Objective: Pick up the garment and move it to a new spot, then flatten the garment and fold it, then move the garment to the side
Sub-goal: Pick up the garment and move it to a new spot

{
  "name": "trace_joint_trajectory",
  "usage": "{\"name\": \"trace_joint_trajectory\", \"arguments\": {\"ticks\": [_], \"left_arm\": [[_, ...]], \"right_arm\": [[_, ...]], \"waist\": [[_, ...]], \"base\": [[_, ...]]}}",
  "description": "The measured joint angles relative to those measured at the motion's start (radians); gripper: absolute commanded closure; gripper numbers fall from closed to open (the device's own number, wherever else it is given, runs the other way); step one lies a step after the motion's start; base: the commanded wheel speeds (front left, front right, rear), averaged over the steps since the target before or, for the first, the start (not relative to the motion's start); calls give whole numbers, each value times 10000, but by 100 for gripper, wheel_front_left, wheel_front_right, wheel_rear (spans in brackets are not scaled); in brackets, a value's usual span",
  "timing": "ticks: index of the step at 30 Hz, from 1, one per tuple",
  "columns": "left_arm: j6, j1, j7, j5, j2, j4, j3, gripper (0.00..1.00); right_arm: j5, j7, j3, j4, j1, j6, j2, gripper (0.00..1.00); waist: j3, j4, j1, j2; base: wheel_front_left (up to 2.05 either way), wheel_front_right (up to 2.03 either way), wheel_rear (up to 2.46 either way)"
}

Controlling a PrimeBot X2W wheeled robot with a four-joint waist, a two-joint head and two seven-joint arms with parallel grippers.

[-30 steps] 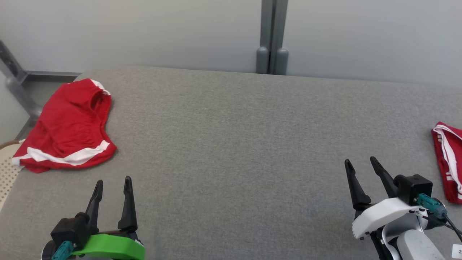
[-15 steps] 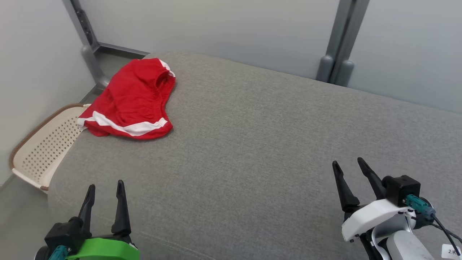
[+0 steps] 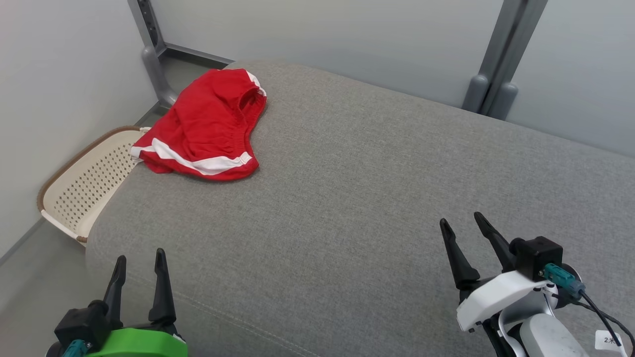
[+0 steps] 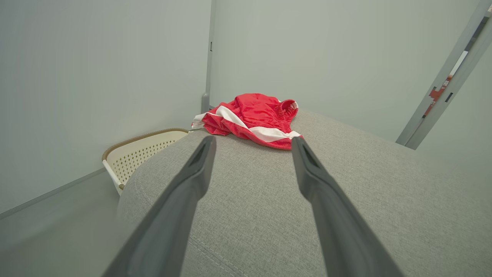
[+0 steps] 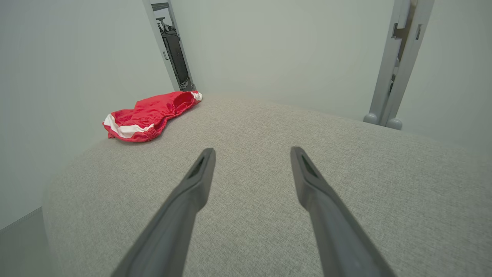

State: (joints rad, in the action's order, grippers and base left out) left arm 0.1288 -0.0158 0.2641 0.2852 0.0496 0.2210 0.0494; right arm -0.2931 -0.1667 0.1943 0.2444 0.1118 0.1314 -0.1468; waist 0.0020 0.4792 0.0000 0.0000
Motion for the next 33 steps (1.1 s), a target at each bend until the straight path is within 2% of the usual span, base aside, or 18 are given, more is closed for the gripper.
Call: {"name": "trace_joint_trajectory", "arguments": {"ticks": [6, 14, 25, 28, 33], "left_arm": [[-15, 205, 0, 36, -6, 556, -230, 0], [-205, 2824, -299, 416, 84, 3436, 88, 0], [-725, 6234, -1524, 1204, 1563, 6255, 1120, 0], [-794, 6866, -2217, 1555, 1816, 6730, 1379, 0], [-1235, 7709, -2861, 2038, 2433, 7204, 1923, 0]], "right_arm": [[2, 163, 6, -127, 57, 0, -121, 0], [73, 614, 420, -623, 636, 0, -332, 0], [157, 1189, 1325, -1720, 1637, -2, -880, 0], [221, 1271, 1406, -2031, 1838, 0, -943, 0], [326, 1337, 1371, -2502, 1982, 0, -1028, 0]], "waist": [[194, -187, 0, 0], [799, -699, 0, 0], [2215, -2141, 0, 0], [2715, -2549, 1, 0], [3539, -3204, 1, 0]], "base": [[0, 0, 0], [0, 0, 0], [0, 0, 0], [0, 0, 0], [0, 0, 0]]}}
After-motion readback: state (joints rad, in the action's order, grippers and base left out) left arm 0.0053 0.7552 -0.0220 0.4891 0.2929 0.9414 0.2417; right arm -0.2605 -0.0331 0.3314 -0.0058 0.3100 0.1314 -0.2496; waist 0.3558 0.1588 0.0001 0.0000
